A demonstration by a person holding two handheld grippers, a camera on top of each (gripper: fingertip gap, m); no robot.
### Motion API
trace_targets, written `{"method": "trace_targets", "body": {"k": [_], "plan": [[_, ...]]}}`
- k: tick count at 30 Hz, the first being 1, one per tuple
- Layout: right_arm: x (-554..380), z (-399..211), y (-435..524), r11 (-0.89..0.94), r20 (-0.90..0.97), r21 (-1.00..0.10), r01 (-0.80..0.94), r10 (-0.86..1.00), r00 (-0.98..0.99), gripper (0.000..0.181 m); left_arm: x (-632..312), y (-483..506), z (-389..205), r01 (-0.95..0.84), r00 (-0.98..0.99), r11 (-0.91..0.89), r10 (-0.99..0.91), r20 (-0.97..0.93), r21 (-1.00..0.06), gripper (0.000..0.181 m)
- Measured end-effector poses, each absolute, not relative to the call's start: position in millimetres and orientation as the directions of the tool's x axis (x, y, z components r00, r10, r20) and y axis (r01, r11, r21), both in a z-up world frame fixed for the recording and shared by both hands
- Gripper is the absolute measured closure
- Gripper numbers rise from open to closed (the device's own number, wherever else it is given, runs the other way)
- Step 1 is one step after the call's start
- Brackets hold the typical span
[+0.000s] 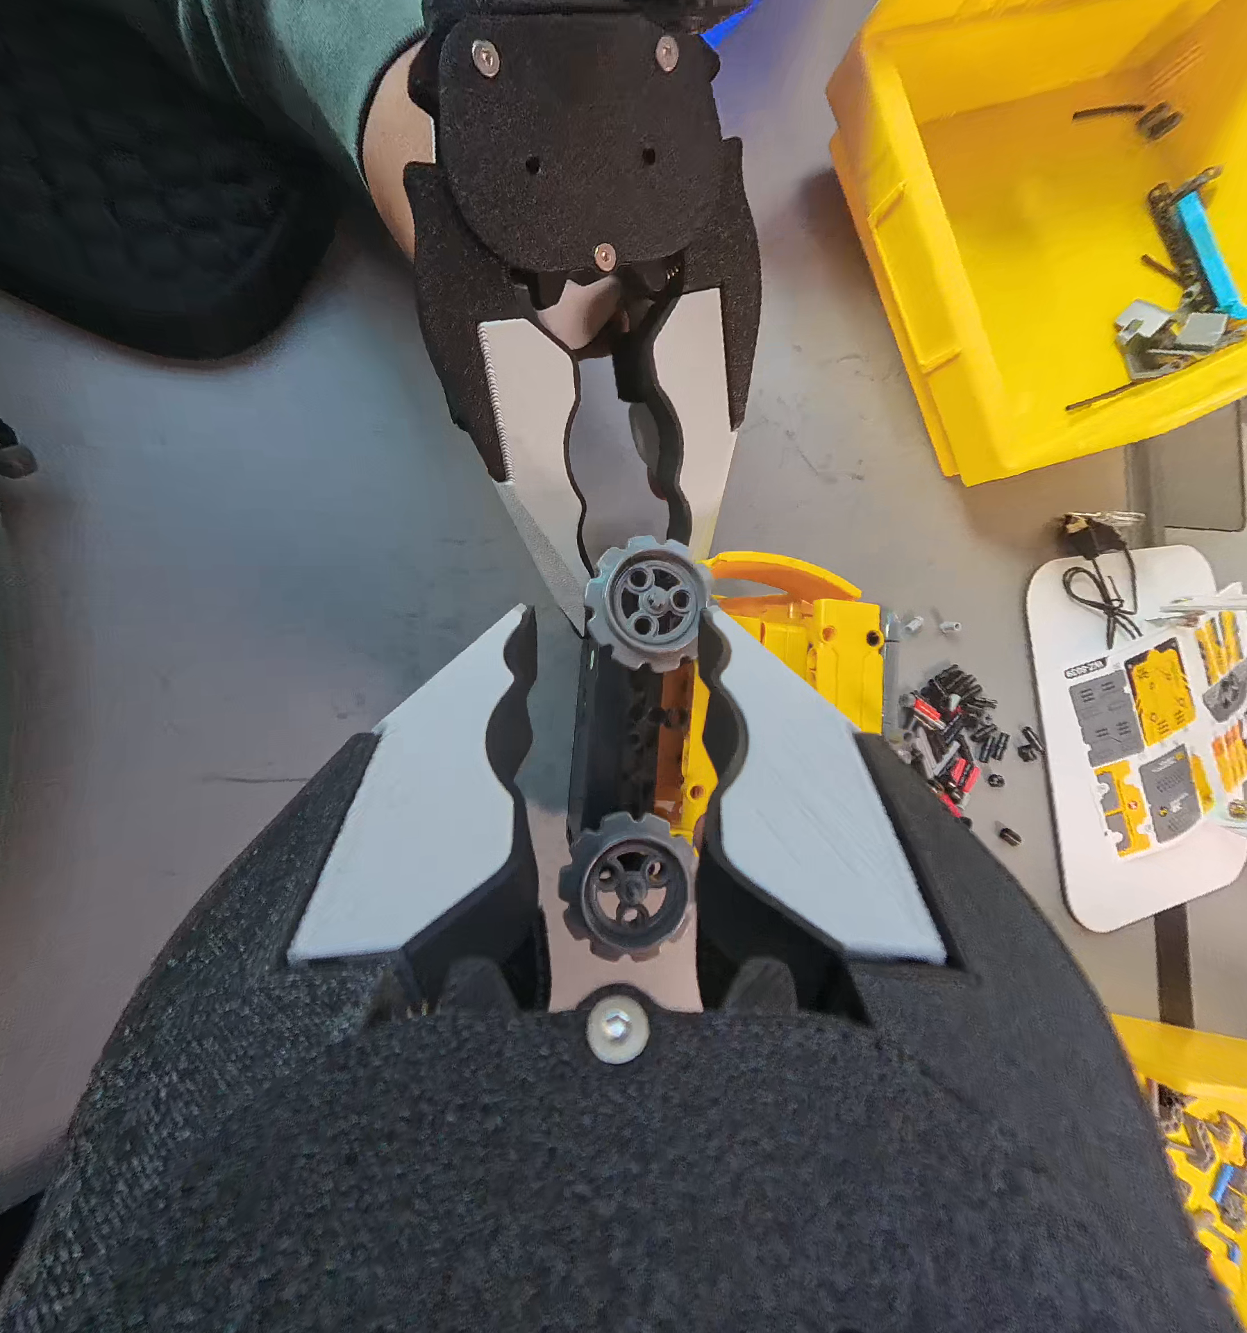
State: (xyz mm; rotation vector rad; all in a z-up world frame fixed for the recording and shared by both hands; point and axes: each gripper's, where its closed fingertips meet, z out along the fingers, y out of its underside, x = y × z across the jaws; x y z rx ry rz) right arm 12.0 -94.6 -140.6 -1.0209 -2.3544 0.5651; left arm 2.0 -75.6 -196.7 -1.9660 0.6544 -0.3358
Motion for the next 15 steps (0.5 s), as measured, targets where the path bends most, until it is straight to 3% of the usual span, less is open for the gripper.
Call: {"method": "trace_targets", "body": {"k": [9, 12, 15], "plan": [[5, -157, -88, 0.683, 0.184, -0.352, 0.64, 0.721, -0.668, 0.133, 4, -79, -196, -0.298, 0.813, -0.355, -0.581, -0.041, -0.886, 0.143], [2, -158, -87, 0.704, 0.198, -0.335, 0.626, 0.702, -0.684, 0.139, 7, -79, -195, -0.282, 0.812, -0.359, -0.583, -0.023, -0.89, 0.133], [2, -158, -88, 0.728, 0.213, -0.344, 0.593, 0.676, -0.706, 0.14, 9, -78, -196, -0.279, 0.818, -0.358, -0.575, -0.025, -0.891, 0.137]]}}
